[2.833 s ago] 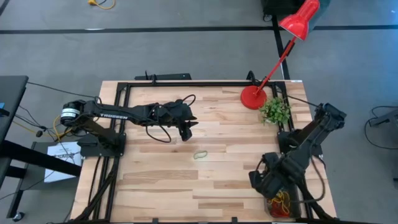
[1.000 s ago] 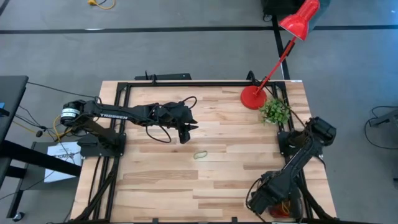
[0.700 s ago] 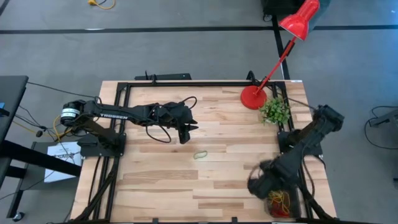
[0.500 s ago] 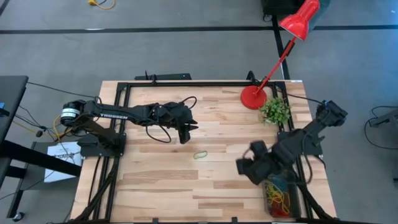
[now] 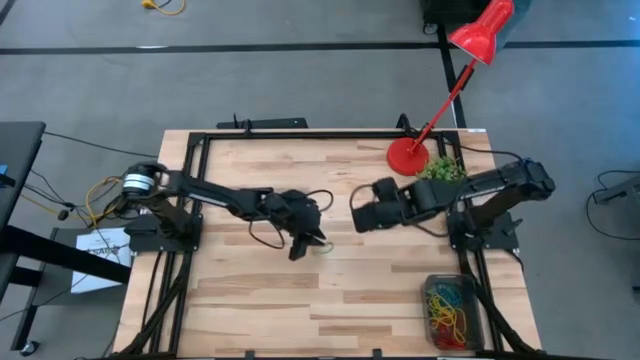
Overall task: Pick and place items into bin
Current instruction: Put the green rubber band into the black bin
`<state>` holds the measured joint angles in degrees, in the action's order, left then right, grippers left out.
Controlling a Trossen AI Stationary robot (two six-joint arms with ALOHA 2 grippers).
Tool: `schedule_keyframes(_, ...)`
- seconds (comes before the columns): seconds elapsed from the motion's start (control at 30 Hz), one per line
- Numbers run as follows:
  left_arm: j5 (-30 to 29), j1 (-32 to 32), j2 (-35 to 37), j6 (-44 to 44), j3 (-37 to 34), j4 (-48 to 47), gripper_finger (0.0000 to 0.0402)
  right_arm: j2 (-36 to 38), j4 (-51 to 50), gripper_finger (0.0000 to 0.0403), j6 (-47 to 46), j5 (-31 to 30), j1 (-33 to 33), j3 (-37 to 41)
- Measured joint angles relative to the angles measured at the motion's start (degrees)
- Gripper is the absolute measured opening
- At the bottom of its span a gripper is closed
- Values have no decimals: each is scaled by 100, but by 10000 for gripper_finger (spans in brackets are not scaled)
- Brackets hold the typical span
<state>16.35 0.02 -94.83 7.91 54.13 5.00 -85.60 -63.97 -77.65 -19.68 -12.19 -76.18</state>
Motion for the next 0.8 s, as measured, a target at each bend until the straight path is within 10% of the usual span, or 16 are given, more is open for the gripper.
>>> schedule_keyframes(0.2,621,176,-623,180,4,581,93,0,687,128,859,5,438,0)
schedule_keyframes(0.8,-1354,-243,-1309,-594,9,-220,93,0,1028,126,1674,4,484,0)
